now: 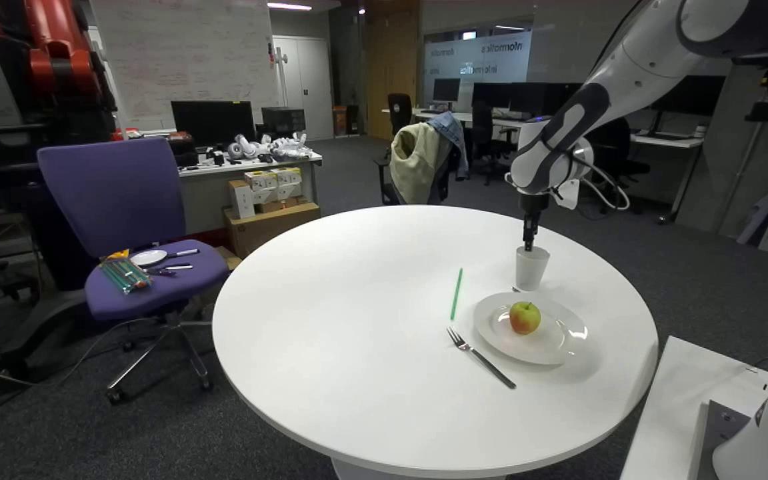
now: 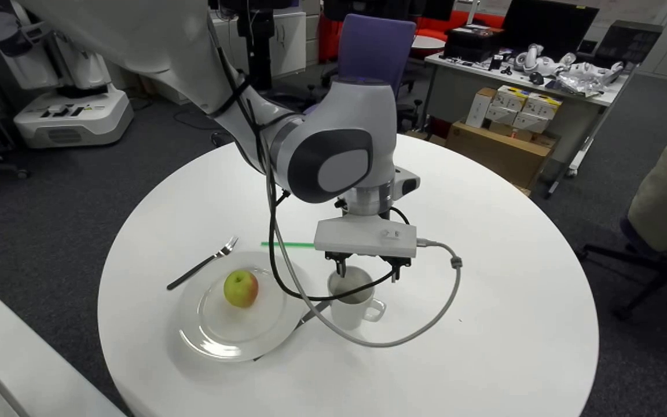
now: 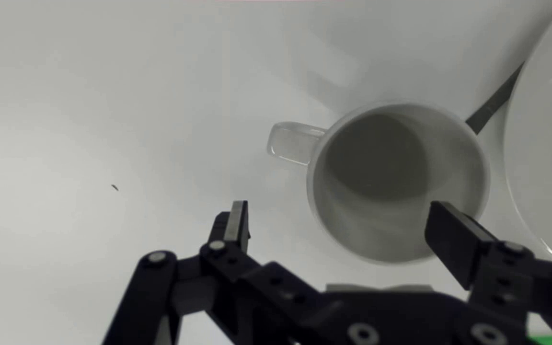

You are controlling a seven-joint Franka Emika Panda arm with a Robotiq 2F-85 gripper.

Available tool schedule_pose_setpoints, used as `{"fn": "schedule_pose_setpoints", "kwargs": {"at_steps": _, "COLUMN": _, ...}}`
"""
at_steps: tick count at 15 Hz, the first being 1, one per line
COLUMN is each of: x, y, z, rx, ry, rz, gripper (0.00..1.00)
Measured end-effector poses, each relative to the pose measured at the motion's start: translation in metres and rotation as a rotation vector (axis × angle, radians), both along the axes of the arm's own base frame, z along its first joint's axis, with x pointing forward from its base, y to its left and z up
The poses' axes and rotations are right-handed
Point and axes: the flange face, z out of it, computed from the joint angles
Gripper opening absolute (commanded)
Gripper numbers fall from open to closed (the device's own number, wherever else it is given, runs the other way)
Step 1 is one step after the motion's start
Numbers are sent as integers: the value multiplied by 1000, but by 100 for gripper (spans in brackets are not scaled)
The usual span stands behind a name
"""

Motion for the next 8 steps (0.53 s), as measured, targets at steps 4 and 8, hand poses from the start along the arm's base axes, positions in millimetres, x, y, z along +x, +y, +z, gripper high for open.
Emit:
{"fn": "schedule_pose_setpoints", "kwargs": {"at_steps": 4, "x": 1, "y": -2, "z": 1, "rx": -2, "ry": -2, "rz": 1, "gripper": 100}}
{"fn": "schedule_pose_setpoints", "kwargs": {"at_steps": 8, "x": 1, "y": -1, "z": -1, "rx": -1, "ry": 1, "rz": -1, "gripper": 100}}
